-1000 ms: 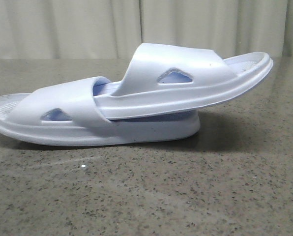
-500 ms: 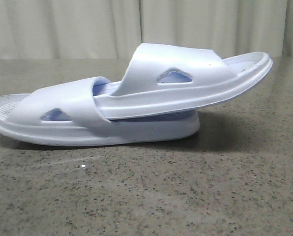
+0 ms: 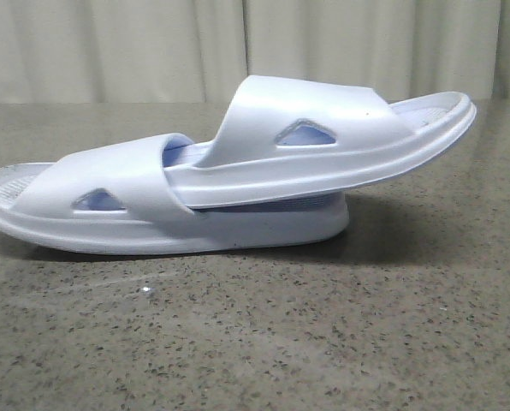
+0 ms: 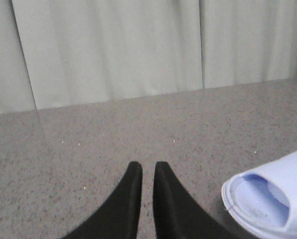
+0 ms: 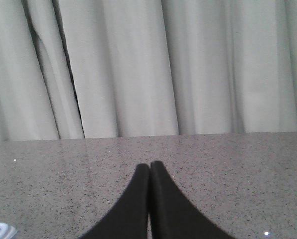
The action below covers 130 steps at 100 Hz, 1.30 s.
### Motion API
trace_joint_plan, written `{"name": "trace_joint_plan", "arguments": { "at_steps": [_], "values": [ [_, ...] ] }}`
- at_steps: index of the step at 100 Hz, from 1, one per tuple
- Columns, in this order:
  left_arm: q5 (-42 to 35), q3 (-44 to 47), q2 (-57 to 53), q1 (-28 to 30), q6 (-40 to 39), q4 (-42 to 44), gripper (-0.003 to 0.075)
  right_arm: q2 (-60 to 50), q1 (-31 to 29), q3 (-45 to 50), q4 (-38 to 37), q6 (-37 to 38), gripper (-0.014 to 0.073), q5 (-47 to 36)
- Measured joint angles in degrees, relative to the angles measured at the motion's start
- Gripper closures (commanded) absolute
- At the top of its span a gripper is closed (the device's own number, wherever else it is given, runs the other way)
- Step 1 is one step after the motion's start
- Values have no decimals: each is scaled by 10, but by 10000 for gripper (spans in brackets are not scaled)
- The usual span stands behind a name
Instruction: Insert blue slippers together front up
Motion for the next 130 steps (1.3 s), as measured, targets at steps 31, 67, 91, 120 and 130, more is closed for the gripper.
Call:
{"name": "trace_joint_plan", "arguments": {
  "at_steps": [31, 67, 91, 120, 130],
  "values": [
    [-56, 112, -89, 0, -410, 359, 704, 0, 0, 0, 0, 0, 701, 0],
    [-125, 125, -105, 0, -435, 449, 704, 0, 0, 0, 0, 0, 701, 0],
    [-127, 125, -105, 0, -435, 453, 704, 0, 0, 0, 0, 0, 701, 0],
    [-127, 125, -105, 0, -435, 453, 704, 0, 0, 0, 0, 0, 701, 0],
    [-127, 125, -105, 0, -435, 453, 704, 0, 0, 0, 0, 0, 701, 0]
  ]
}}
